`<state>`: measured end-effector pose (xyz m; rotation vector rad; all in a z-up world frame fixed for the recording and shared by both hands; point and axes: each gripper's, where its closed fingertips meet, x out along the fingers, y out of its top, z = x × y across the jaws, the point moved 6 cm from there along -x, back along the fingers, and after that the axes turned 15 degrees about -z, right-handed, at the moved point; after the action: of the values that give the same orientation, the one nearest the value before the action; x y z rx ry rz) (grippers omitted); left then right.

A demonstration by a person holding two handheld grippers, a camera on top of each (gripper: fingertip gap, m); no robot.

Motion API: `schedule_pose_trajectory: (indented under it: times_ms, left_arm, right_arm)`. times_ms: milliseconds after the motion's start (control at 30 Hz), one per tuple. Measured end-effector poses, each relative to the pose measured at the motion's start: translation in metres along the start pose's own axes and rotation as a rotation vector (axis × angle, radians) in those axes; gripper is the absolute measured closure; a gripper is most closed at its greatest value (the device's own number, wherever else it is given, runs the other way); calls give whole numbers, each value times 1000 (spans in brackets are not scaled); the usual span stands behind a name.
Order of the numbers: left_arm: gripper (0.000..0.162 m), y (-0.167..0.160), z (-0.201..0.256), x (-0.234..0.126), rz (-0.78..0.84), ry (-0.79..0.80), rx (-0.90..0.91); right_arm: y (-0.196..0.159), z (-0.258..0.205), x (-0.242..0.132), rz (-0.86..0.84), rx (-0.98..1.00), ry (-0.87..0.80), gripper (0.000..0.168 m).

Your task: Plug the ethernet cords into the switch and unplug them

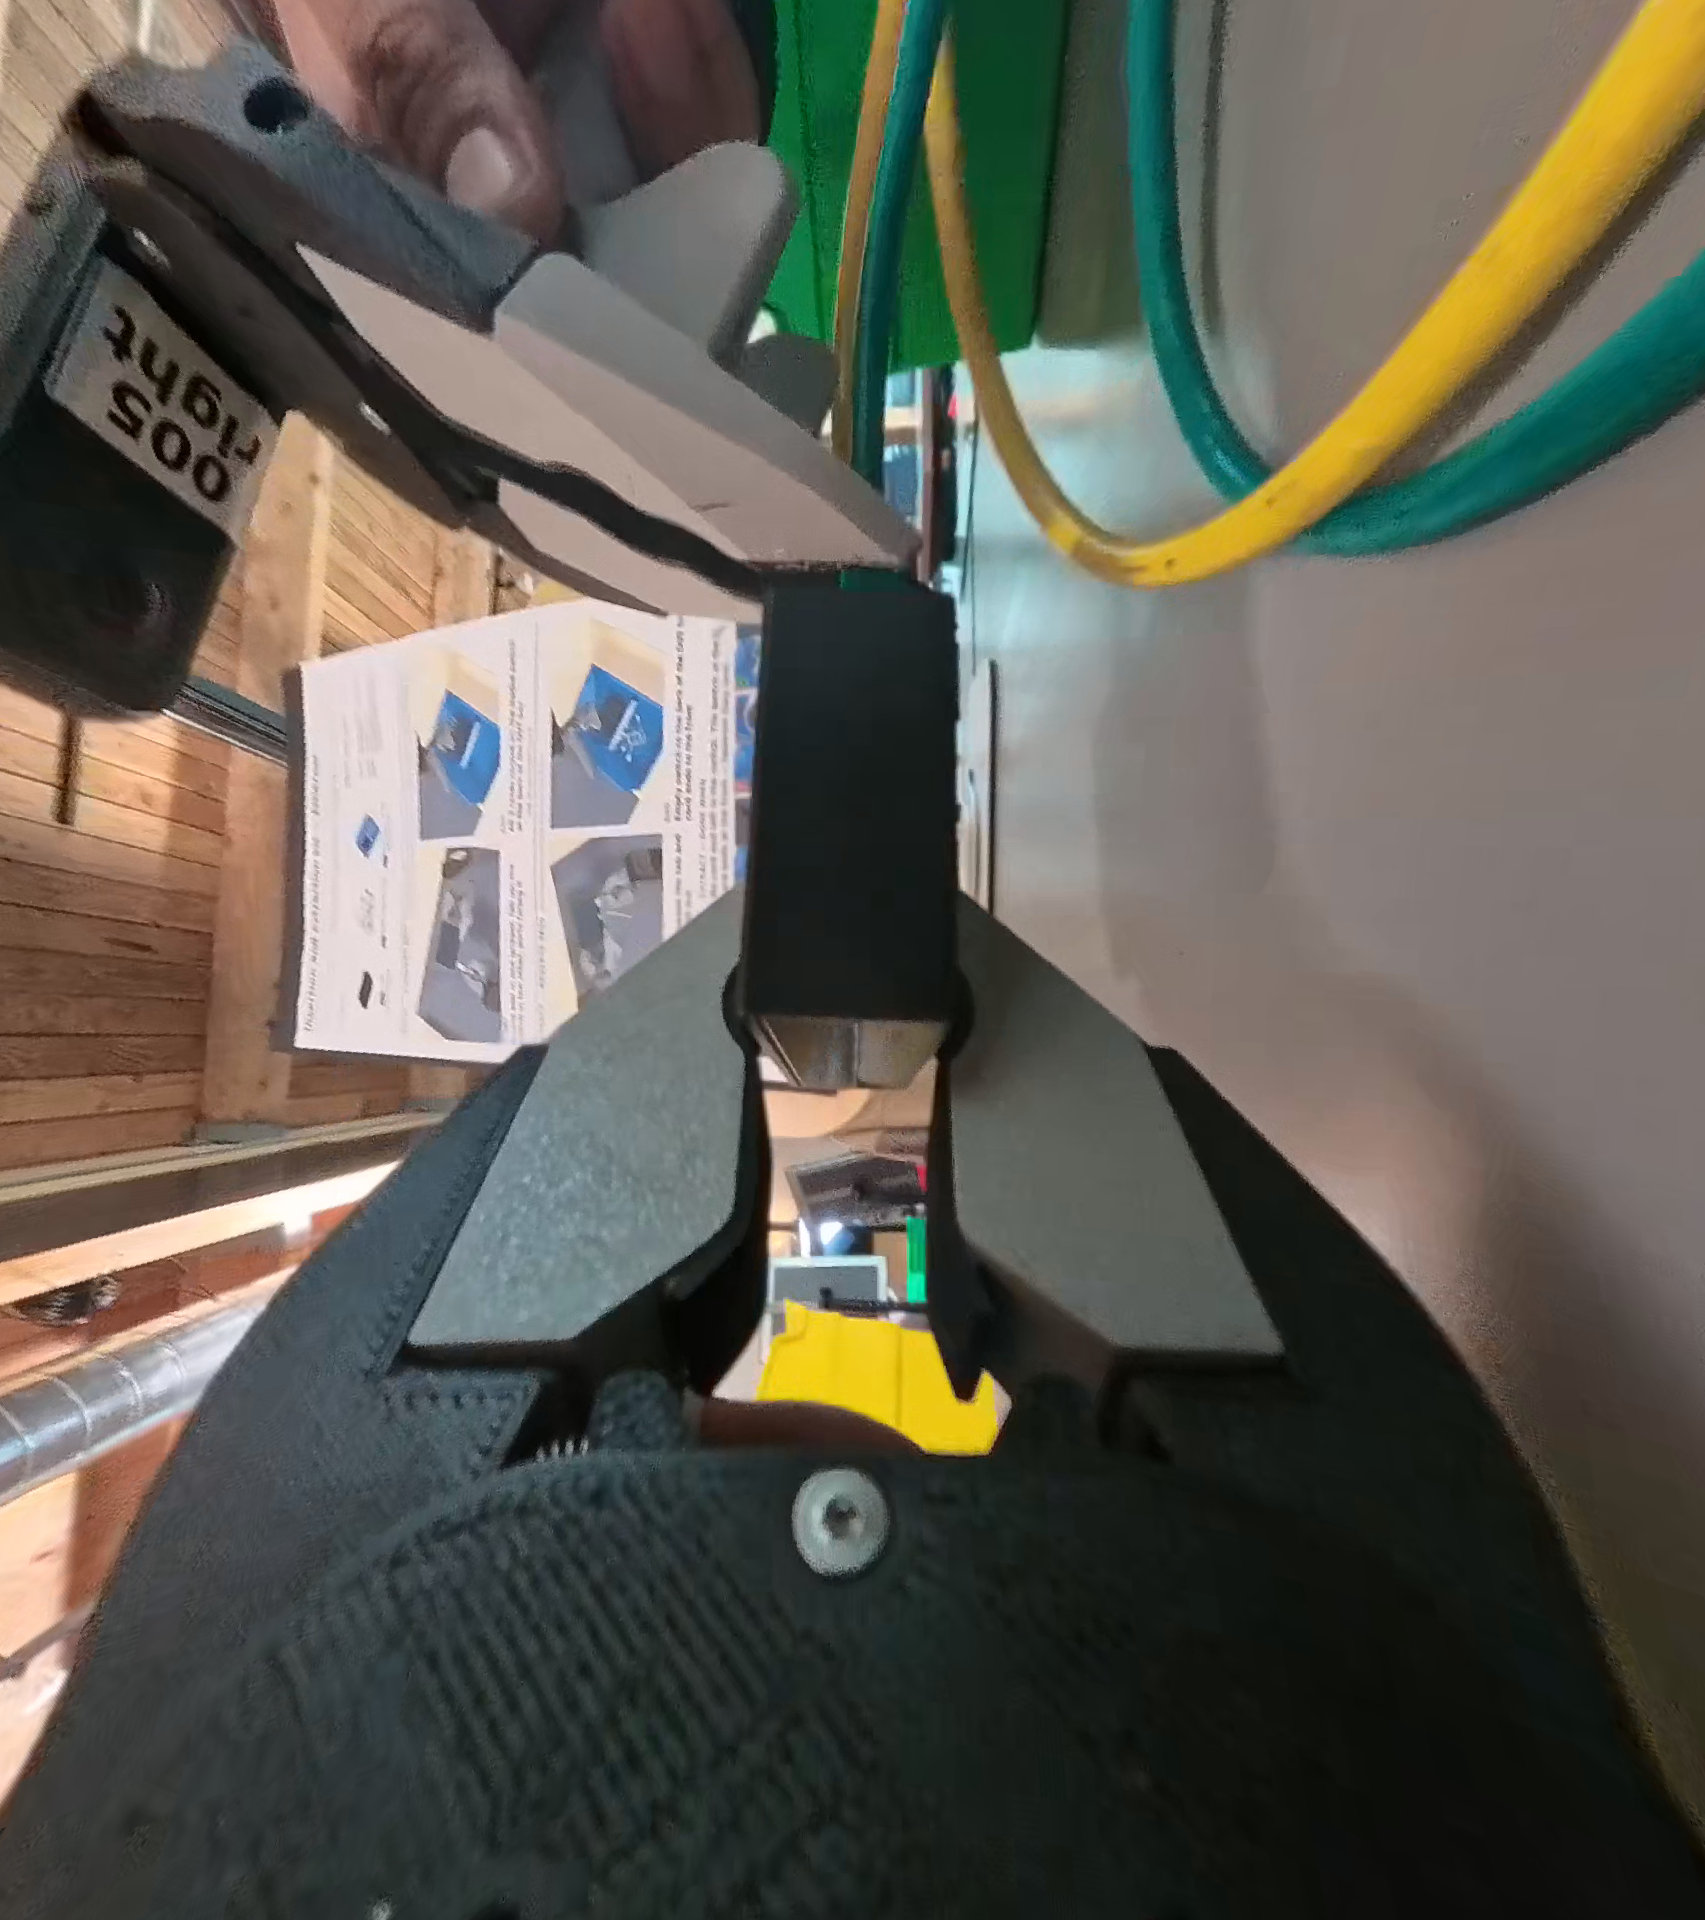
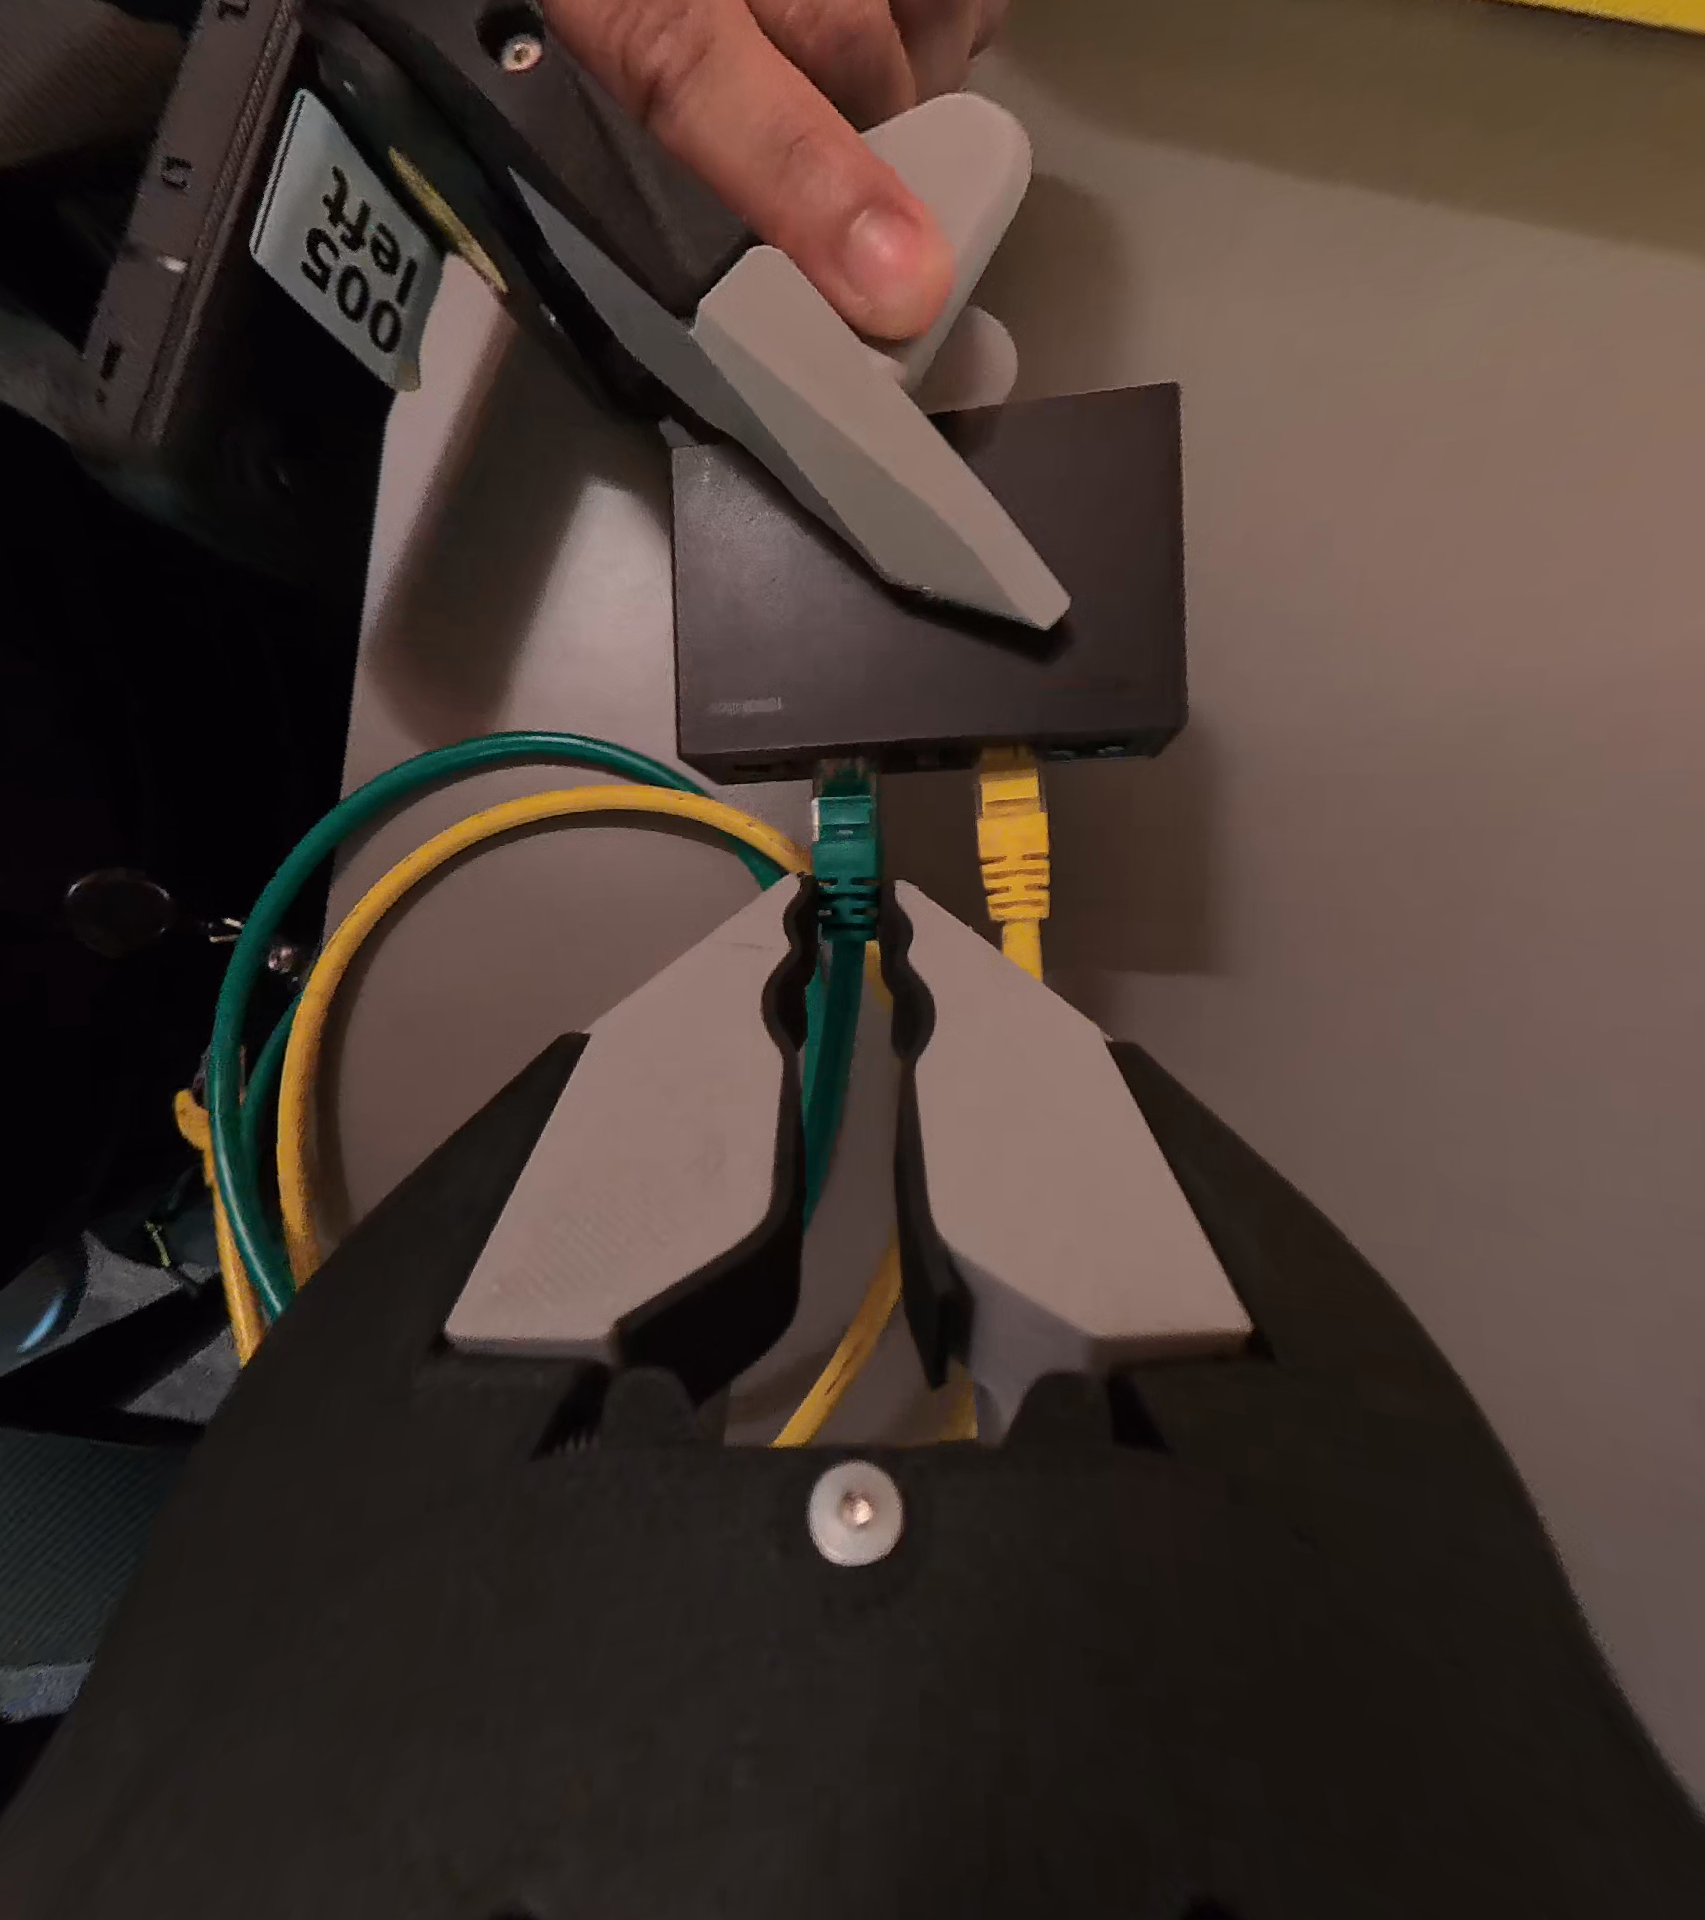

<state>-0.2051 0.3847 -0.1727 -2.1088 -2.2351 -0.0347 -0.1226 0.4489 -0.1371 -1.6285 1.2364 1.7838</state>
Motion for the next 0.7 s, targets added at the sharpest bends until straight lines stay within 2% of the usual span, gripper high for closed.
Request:
schedule_pose_trajectory:
  times_ms: [200,500,700]
  left_arm:
    - [136,-3,-5,1,-32,-53,-107]
    - [137,1,0,-3,-10,-82,-92]
    - [135,5,8,-5,14,-126,-63]
  right_arm:
    - [0,3,-2,146,19,42,161]
    - [-5,0,5,234,0,82,161]
    - [-8,-3,16,218,-12,87,162]
